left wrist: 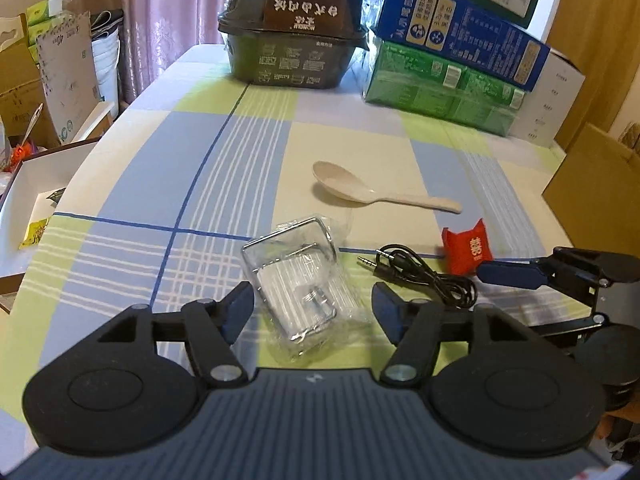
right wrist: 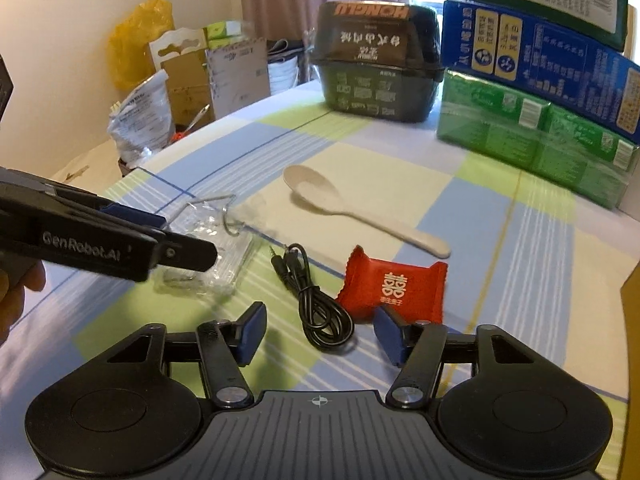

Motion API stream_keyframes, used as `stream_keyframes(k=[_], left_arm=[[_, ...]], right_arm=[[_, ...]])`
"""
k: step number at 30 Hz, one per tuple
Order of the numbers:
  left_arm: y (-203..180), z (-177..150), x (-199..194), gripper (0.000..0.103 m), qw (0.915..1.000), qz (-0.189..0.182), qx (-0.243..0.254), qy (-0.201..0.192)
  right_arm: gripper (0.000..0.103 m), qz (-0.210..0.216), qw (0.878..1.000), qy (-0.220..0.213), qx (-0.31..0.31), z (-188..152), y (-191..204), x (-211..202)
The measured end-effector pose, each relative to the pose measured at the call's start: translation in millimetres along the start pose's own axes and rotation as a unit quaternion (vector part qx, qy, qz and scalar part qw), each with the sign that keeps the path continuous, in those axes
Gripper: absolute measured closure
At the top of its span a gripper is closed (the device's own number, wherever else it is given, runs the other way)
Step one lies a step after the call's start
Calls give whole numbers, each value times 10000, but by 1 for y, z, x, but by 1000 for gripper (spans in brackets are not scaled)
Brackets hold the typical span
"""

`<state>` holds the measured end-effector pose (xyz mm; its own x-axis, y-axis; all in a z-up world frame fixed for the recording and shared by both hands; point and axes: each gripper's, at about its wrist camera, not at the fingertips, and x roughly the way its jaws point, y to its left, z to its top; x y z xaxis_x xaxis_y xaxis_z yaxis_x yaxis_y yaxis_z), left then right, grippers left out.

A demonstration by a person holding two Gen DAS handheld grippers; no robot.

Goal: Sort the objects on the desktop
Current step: 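Grasp the clear wire-frame packet with the left tool while the right tool grasps the black cable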

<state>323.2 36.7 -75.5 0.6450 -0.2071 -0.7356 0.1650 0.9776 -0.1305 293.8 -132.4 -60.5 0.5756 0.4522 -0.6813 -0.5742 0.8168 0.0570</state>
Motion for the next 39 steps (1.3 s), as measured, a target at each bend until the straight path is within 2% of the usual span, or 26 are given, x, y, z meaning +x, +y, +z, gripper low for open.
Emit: stream_keyframes(k=[4,6,7,8,9,10,14,18,22,26,28,30,32,39], left_arm=[[0,-2,9,45,9999,156,-20,34],[2,-3,10,52,9997,226,-25,41],[3,-3,10,60,9997,225,-28,50],[4,-4,10,65,9997,224,-32,68],[4,-5,9,67,9997,234,-9,74],[3,-6,8,68,9997,233,40,82],[-6,-14,-2,69,9995,122,253,151],[-21,-33,-22,74,9988,-28,424,251],[-45,-61,-48,74,9966,-284,688,345],[-64,-87,-68,74,9948,-553,772,368],[-73,-97,-76,72,9944,-507,870,333],[-75,-104,-82,71,9947,-408,910,264],[-75,-108,-84,65,9956,-250,877,194],[-69,-112,-84,63,9978,-274,578,162]], right_arm=[[54,56,10000,62,-16,1,-2,11],[60,54,10000,64,-47,1,-1,14],[62,38,10000,47,-48,1,-1,15],[70,36,10000,39,-17,1,-2,15],[77,40,10000,39,31,2,-3,14],[78,49,10000,55,64,2,-3,13],[78,7,9998,161,87,-4,1,1],[78,-187,9977,329,565,-22,-3,-31],[78,-407,9905,489,1221,-54,-10,-78],[78,-530,9890,578,1252,-88,-3,-118],[76,-584,9908,582,1077,-99,2,-130],[68,-656,9912,550,1007,-103,5,-135],[61,-662,9907,512,1073,-105,5,-137],[59,-619,9927,354,977,-99,8,-129]])
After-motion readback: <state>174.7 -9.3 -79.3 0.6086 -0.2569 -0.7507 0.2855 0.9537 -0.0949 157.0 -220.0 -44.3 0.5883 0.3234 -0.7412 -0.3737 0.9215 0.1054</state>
